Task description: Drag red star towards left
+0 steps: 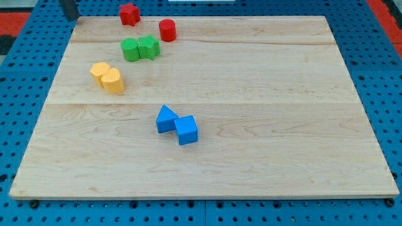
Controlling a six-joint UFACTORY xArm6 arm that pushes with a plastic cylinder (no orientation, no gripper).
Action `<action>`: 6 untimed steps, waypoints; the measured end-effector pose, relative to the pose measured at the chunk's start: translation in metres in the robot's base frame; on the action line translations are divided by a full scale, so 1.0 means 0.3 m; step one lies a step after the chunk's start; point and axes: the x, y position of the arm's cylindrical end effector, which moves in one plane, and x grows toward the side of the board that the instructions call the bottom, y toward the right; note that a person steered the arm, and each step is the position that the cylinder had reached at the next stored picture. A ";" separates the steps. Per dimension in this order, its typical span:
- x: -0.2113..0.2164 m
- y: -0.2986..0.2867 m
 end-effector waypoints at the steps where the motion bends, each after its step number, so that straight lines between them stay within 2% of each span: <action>1: 0.001 0.167; 5: 0.045 0.562; 6: 0.269 0.537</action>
